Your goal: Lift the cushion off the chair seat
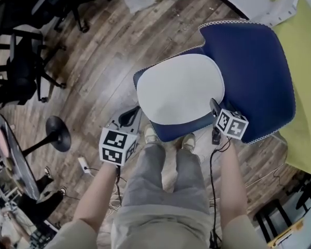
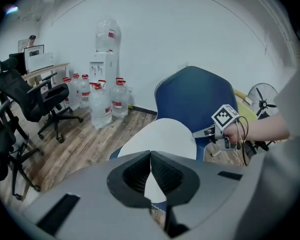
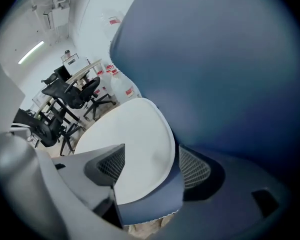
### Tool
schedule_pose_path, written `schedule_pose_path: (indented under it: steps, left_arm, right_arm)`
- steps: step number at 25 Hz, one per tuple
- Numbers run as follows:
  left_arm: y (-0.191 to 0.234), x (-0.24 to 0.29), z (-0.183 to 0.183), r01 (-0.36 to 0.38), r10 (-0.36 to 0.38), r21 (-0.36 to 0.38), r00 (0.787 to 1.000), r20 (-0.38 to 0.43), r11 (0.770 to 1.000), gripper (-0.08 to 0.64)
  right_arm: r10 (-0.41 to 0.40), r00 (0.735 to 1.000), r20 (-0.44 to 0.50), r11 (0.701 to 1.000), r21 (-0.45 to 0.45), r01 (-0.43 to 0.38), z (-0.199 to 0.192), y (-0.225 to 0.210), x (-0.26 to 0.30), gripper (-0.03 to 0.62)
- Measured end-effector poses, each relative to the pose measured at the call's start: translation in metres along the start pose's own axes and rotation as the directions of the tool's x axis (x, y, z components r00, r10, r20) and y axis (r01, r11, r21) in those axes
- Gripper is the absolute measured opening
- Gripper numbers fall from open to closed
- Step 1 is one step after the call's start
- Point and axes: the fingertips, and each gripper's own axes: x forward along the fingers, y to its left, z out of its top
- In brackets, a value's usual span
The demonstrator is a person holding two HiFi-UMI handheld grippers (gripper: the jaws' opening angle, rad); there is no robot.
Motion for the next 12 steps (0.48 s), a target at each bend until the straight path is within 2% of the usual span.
schedule_pose_path:
  steps: [5,9,12]
  left_arm:
    - [0.013,0.019,-0.029,-0.011,0.010,-0.030,0.999,-0.033,0.999,0.020]
    - [0.018,0.024,-0.045,0.003,-0.006,-0.046,0.999,-0.053,0.999,0.020]
    - [0.018,0.023,-0.053,0.013,-0.015,-0.046,0.999,-0.051,0.999,0.020]
  right_arm:
    - [0.011,0.999,-0.034,0.998,0.057,-0.009,-0.018,-0.015,0.037,0.341]
    - [0.021,0.999,-0.043,0.989,0.149,-0.014,-0.031,-0.018,0.055,0.341]
    - [0.055,0.998,-0.032,0.970,0.241,-0.046,-0.040,-0.015,0.062,0.336]
